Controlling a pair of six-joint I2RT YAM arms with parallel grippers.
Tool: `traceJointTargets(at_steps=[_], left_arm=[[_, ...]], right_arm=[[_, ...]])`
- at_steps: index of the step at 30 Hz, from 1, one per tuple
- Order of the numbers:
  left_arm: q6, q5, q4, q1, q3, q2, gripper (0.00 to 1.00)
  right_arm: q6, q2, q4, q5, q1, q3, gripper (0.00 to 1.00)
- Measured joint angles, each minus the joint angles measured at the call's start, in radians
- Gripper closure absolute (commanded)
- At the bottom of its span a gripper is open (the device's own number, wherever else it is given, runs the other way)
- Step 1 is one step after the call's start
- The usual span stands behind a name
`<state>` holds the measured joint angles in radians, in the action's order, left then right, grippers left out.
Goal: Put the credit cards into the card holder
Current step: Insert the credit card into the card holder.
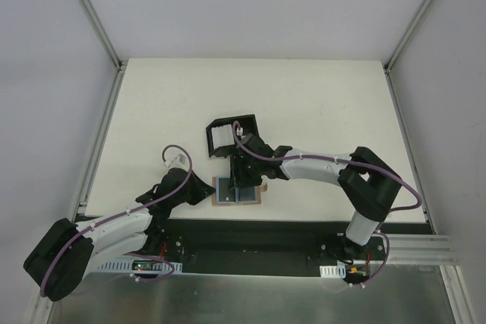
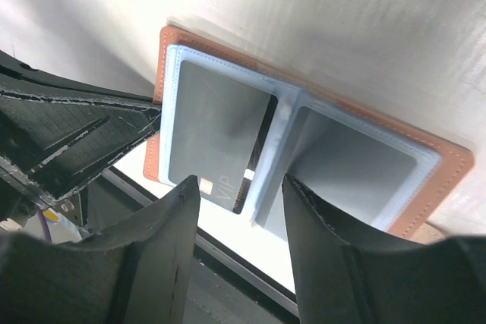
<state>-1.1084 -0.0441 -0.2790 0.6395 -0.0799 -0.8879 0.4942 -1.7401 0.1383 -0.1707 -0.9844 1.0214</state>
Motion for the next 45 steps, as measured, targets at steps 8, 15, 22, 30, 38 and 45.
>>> traceJointTargets(at_steps=[8, 15, 22, 30, 38, 45], left_arm=[[0.0, 0.0, 0.011, 0.0, 0.0, 0.01, 1.0], [-0.001, -0.001, 0.034, 0.0, 0.0, 0.029, 1.0], [-0.002, -0.001, 0.055, 0.0, 0.0, 0.05, 1.0], [-0.001, -0.002, 0.085, 0.0, 0.0, 0.089, 1.0], [0.002, -0.009, 0.099, 0.0, -0.001, 0.112, 1.0], [0.006, -0.01, 0.104, 0.0, -0.002, 0.126, 1.0]], right_arm=[[-0.018, 0.047, 0.049, 0.072, -0.007, 0.0, 0.48], [-0.028, 0.051, 0.102, 0.13, -0.05, 0.041, 0.52], [-0.033, 0.021, 0.112, 0.141, -0.1, 0.135, 0.52], [-0.039, -0.077, 0.14, 0.142, -0.126, 0.21, 0.52], [-0.043, -0.139, 0.187, 0.146, -0.131, 0.271, 0.51], [-0.047, -0.175, 0.23, 0.165, -0.134, 0.316, 0.51]])
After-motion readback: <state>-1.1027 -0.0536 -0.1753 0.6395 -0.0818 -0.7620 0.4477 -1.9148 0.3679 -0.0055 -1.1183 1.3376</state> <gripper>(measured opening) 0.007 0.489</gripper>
